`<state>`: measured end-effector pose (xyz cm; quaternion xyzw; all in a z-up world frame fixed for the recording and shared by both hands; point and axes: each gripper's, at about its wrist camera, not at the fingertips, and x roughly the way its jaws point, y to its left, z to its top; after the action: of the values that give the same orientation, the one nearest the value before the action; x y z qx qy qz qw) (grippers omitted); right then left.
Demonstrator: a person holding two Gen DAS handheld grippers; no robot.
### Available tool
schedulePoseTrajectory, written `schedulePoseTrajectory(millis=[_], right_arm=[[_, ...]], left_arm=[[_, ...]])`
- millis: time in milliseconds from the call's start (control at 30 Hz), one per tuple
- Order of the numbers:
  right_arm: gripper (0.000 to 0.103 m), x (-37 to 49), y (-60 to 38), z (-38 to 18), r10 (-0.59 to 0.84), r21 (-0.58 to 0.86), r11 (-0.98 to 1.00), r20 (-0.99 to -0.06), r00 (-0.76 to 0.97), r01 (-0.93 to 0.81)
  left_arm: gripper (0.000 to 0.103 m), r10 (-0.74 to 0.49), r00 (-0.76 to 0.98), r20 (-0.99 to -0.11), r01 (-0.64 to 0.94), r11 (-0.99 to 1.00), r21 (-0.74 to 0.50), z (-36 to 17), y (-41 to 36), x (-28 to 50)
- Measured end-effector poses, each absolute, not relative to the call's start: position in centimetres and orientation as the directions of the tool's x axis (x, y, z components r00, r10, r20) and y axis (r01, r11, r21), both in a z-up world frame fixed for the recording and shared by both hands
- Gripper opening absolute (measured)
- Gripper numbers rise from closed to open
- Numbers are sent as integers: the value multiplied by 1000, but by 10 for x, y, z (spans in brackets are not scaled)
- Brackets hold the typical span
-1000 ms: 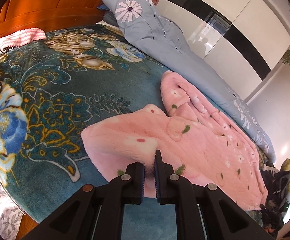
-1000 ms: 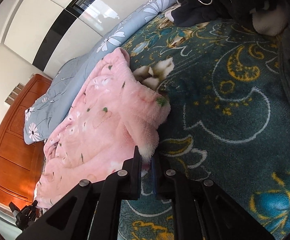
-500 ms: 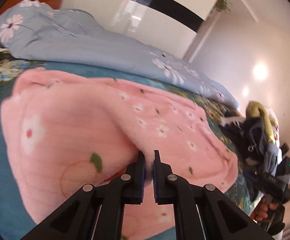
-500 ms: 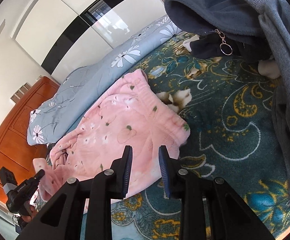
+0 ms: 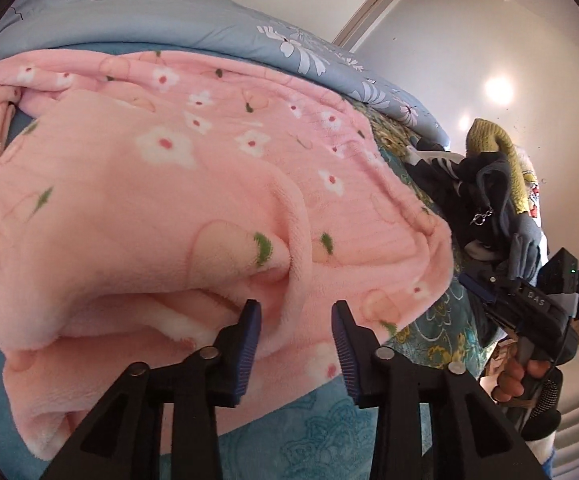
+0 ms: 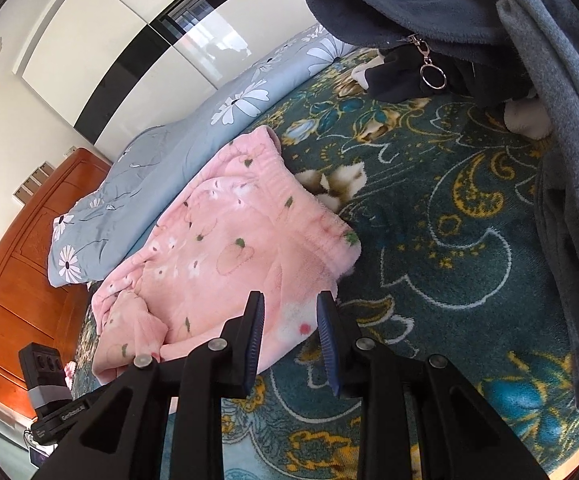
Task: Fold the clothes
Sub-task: 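Fold the held pink garment edge over itself with the left gripper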
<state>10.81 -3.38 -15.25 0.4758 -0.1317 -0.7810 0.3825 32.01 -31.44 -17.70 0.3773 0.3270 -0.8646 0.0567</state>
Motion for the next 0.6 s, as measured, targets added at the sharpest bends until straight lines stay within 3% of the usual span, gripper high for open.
schedulePoseTrajectory(millis=[33,133,233,333,433,600], right_arm=[[28,109,-36,-153,-724,571,-670,-643,-249,474],[28,111,-42,-155,-722,566,-667,-650,-235,484],[28,113,-45,-154,-724,566,-665,-649,-234,487],[28,115,-47,-152,-721,560,-667,-650,-238,491],[28,118,-51,-152,-716,555,-670,-658,-233,494],[28,123,-61,-150,-719,555,-663,-659,-221,502]], left_arm=[[58,151,-730,-667,326,-781,-534,-169,-315,328],[68,116,-803,-585,298,-772,-562,-142,-329,359],[81,-88,-797,-598,470,-713,-521,-137,-367,394],[81,-203,-735,-647,641,-520,-565,-167,-418,430],[80,-125,-775,-620,622,-322,-713,-207,-454,447],[74,-70,-812,-579,575,-261,-775,-232,-468,436]])
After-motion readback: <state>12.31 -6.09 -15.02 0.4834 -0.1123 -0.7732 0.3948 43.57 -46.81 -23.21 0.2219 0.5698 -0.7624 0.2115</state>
